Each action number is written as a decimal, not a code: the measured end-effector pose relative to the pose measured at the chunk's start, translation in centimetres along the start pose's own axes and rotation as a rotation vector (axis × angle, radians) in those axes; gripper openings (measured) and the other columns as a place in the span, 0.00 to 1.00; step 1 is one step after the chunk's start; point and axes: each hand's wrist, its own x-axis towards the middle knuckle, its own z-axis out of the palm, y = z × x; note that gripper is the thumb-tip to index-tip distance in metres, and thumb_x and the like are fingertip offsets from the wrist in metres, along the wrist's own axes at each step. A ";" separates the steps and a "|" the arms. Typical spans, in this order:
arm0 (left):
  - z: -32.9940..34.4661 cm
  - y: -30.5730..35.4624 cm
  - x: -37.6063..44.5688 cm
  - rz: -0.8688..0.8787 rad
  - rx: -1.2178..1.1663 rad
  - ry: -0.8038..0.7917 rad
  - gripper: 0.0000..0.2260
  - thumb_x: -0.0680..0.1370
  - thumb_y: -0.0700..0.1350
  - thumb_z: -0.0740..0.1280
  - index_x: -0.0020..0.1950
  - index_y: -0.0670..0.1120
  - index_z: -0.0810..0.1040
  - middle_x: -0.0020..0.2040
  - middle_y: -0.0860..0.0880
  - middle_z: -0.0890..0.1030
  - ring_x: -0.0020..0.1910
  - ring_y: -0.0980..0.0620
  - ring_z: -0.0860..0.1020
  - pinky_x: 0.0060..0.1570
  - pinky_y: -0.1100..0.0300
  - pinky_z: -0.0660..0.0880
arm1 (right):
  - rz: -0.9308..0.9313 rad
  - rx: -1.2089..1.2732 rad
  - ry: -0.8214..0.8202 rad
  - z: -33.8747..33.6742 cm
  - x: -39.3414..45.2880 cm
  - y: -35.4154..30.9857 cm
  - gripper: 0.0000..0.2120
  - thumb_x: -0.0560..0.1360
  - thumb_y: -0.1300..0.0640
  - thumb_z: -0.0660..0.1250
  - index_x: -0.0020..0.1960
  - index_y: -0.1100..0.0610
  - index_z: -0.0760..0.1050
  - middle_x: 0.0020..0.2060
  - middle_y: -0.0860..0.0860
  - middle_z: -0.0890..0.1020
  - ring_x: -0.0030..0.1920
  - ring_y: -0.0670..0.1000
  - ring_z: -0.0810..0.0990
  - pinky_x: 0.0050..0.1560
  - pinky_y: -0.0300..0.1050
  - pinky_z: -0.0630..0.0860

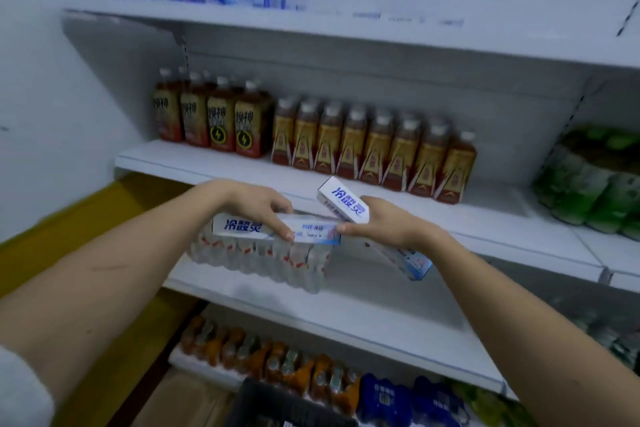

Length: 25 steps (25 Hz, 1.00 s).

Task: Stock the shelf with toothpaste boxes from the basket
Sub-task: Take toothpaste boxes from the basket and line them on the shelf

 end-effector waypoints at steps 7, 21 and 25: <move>-12.5 5.0 -6.3 0.005 -0.045 0.398 0.26 0.71 0.72 0.62 0.52 0.52 0.82 0.47 0.46 0.84 0.38 0.51 0.80 0.45 0.54 0.77 | -0.099 -0.053 0.307 -13.4 -0.5 -5.0 0.23 0.73 0.31 0.63 0.54 0.50 0.70 0.47 0.46 0.80 0.45 0.48 0.80 0.45 0.47 0.75; -31.0 6.4 -4.1 0.114 0.090 0.727 0.28 0.69 0.74 0.60 0.55 0.54 0.79 0.43 0.48 0.86 0.39 0.48 0.85 0.45 0.51 0.81 | -0.042 -0.287 0.594 -29.2 7.6 -11.8 0.33 0.75 0.27 0.50 0.48 0.57 0.74 0.43 0.54 0.81 0.41 0.55 0.79 0.46 0.48 0.74; -34.4 6.7 0.3 0.118 0.219 0.779 0.28 0.71 0.73 0.59 0.56 0.54 0.79 0.51 0.53 0.81 0.48 0.53 0.80 0.53 0.53 0.75 | 0.079 -0.476 0.630 -32.3 10.5 -10.8 0.30 0.75 0.28 0.52 0.42 0.56 0.69 0.40 0.52 0.77 0.39 0.51 0.75 0.39 0.46 0.67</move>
